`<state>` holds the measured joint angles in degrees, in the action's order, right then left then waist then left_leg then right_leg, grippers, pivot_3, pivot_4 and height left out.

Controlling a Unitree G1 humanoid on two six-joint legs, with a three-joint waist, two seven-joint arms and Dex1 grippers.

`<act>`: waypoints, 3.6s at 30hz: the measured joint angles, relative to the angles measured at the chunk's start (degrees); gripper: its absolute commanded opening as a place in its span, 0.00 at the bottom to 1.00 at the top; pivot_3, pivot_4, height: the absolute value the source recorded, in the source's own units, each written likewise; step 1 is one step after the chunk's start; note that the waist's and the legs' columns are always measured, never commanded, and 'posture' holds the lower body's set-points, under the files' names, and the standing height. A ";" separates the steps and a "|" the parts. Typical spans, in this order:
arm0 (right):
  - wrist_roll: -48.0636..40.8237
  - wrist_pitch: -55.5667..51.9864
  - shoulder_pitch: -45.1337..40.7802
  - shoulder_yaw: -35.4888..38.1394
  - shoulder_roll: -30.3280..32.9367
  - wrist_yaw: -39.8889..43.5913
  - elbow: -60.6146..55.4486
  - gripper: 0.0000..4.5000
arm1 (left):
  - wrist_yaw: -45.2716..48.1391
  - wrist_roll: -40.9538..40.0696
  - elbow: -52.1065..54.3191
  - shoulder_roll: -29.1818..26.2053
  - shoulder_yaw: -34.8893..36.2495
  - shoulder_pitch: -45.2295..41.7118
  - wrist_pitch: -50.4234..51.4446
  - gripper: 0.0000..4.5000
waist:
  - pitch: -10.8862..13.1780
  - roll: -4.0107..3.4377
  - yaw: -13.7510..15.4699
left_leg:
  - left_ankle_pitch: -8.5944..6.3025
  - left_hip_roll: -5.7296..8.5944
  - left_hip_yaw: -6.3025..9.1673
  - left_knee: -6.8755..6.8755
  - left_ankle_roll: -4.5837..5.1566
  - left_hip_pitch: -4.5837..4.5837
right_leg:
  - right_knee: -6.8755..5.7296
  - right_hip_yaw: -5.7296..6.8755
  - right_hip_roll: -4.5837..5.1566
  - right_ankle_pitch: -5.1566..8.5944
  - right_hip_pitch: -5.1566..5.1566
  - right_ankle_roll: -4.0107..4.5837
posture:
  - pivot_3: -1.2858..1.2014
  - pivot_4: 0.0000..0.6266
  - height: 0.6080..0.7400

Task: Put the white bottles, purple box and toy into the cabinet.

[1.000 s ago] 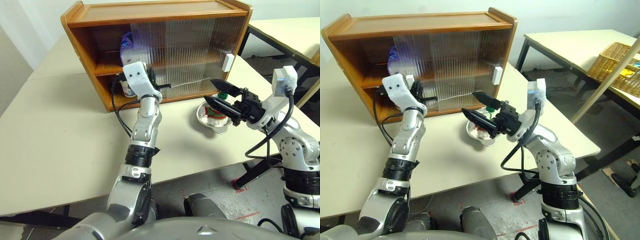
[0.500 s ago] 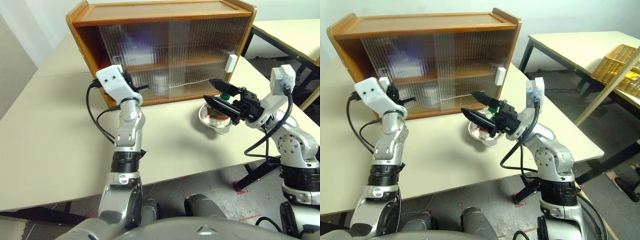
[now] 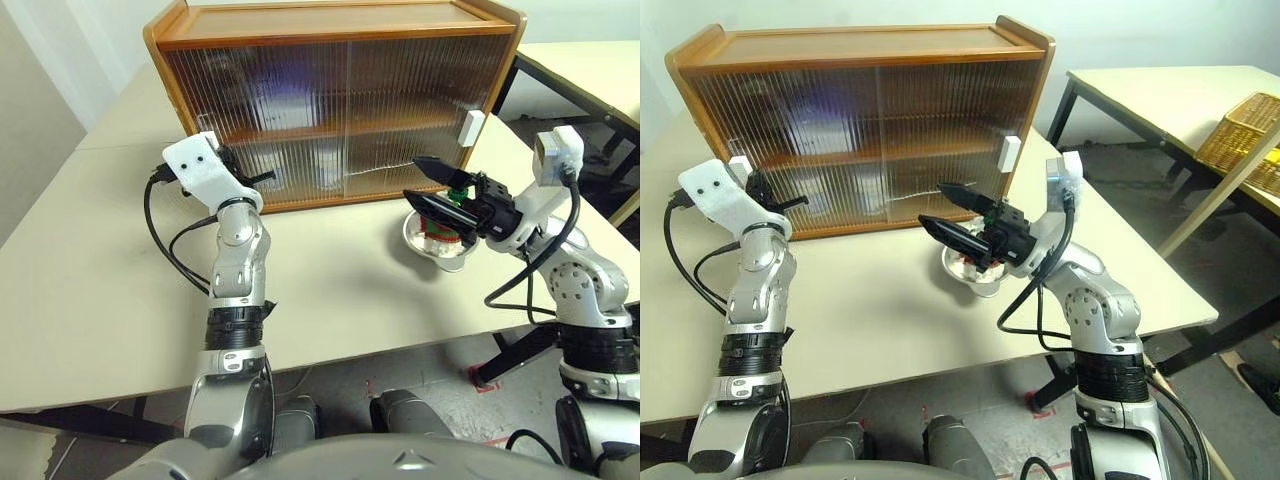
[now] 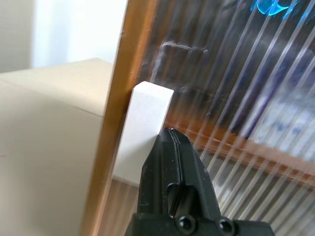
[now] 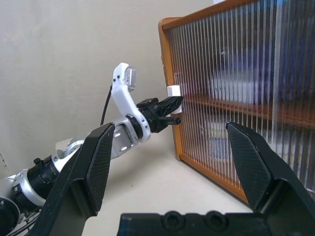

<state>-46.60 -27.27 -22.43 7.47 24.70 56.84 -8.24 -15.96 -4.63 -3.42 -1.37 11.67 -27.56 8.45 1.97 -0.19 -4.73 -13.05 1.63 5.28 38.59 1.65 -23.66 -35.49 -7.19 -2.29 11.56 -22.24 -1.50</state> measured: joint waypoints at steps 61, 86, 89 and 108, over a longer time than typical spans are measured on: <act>26.52 20.04 -15.42 6.90 5.22 -20.01 42.23 0.00 | 68.47 -44.55 16.87 -26.66 3.39 15.68 15.09 1.00 | -0.08 -0.28 1.37 | -0.13 -0.58 0.58 -0.83 -0.22 -0.26 | -0.29 -0.13 0.12 0.07 -0.76 1.01 | 0.49 0.04 1.00; 32.71 16.83 -23.11 4.74 2.60 -28.97 45.33 0.00 | 68.06 -44.32 16.87 -26.06 3.17 15.63 12.51 1.00 | -0.11 -0.35 1.59 | -0.07 -0.80 0.55 -0.81 -0.14 -0.17 | -0.73 0.07 0.06 0.22 -0.84 1.26 | 0.50 0.03 1.00; 32.44 13.04 -23.53 4.76 1.51 -29.48 42.15 0.00 | 68.07 -44.17 16.87 -25.88 3.06 15.63 12.21 1.00 | -0.12 -0.36 1.41 | -0.07 -0.81 0.55 -0.83 -0.15 -0.15 | -0.75 0.06 0.03 0.23 -0.86 1.23 | 0.50 0.04 1.00; 30.91 -2.77 -24.39 2.53 -9.09 -33.98 28.76 0.00 | 67.60 -42.52 16.87 -24.79 2.74 15.62 11.88 1.00 | -0.11 -0.39 1.62 | -0.02 -0.87 0.56 -0.92 -0.09 -0.21 | -0.77 0.07 -0.04 0.48 -1.03 1.41 | 0.51 0.05 1.00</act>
<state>-15.70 -30.04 -46.82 10.01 15.60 22.87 20.52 51.64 -47.15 13.45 -26.15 14.41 -11.93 20.33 1.85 -0.57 -3.11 -13.07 0.75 5.84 37.67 1.56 -23.86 -36.27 -7.12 -2.33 12.04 -23.27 -0.09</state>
